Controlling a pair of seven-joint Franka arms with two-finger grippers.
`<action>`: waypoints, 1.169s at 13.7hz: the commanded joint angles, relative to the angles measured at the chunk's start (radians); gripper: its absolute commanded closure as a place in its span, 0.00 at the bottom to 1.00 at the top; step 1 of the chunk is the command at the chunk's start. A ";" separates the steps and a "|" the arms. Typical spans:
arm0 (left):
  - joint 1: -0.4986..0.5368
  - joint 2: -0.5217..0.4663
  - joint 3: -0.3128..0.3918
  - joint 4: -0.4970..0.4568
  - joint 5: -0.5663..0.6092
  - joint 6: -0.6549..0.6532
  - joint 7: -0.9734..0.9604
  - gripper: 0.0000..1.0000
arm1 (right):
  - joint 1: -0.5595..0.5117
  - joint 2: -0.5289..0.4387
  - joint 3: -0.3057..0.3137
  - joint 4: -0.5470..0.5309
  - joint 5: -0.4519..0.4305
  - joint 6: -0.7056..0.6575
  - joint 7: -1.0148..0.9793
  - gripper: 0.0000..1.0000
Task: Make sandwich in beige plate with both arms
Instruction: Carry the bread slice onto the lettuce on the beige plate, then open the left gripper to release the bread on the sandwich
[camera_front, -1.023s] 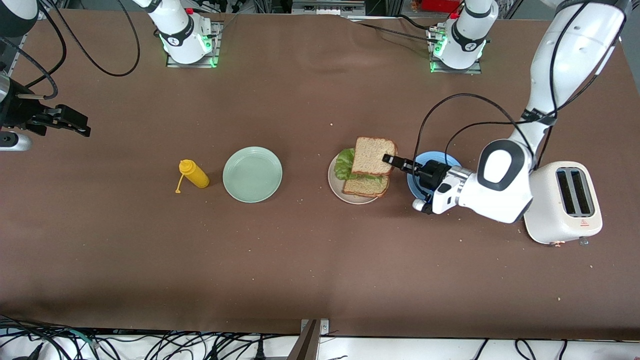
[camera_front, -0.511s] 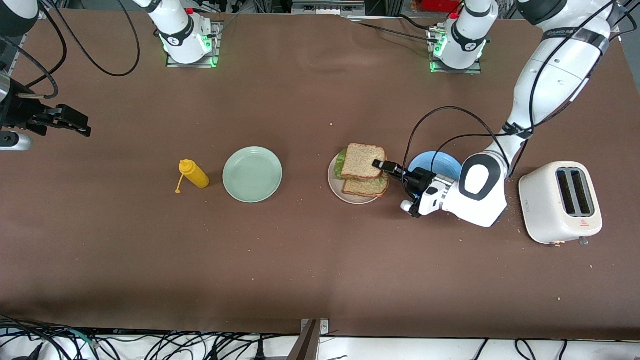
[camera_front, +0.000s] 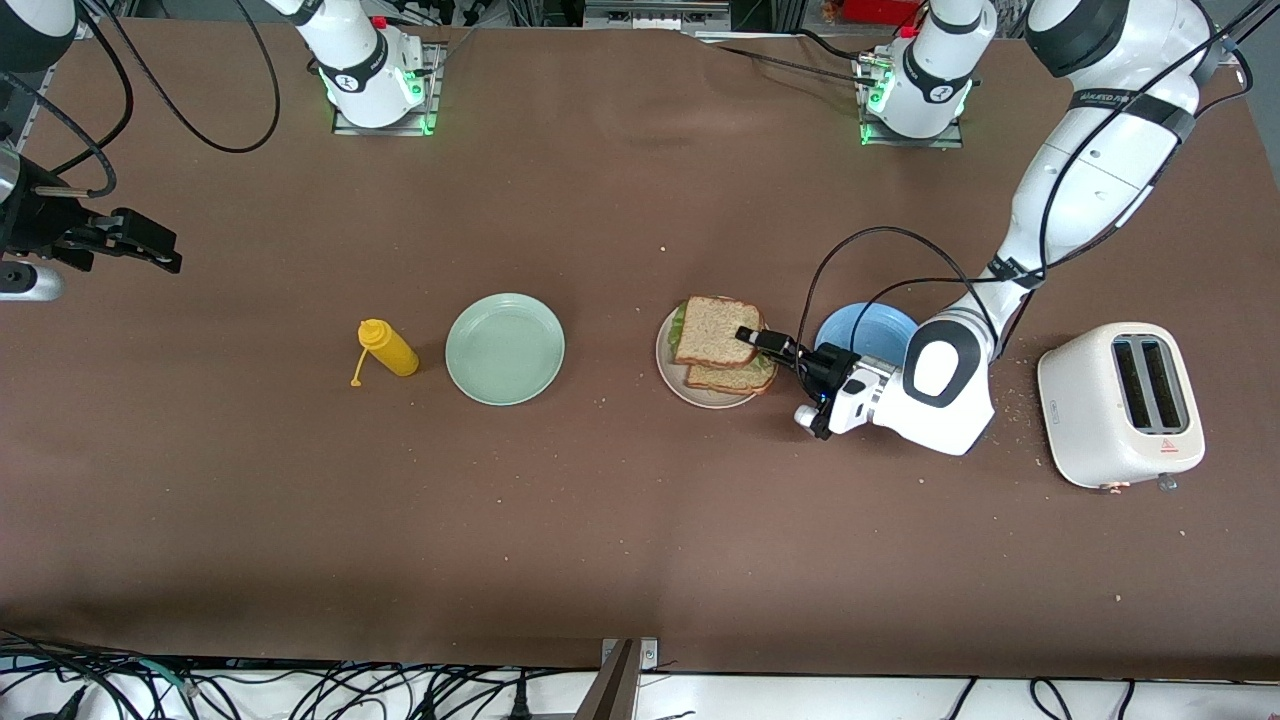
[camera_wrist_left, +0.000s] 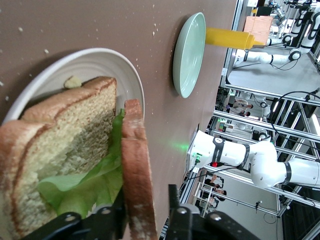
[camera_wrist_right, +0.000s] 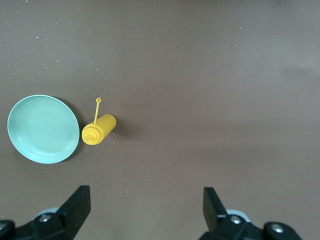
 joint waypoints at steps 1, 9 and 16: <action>0.005 -0.016 0.005 0.014 -0.021 -0.002 0.022 0.00 | -0.002 -0.011 -0.003 0.000 0.018 -0.003 0.000 0.00; -0.001 -0.143 0.003 0.023 0.183 -0.004 -0.002 0.00 | -0.004 -0.010 -0.005 -0.002 0.011 0.006 0.005 0.00; -0.003 -0.309 0.000 0.021 0.389 -0.027 -0.182 0.00 | -0.002 -0.010 -0.005 -0.005 0.006 0.011 0.005 0.00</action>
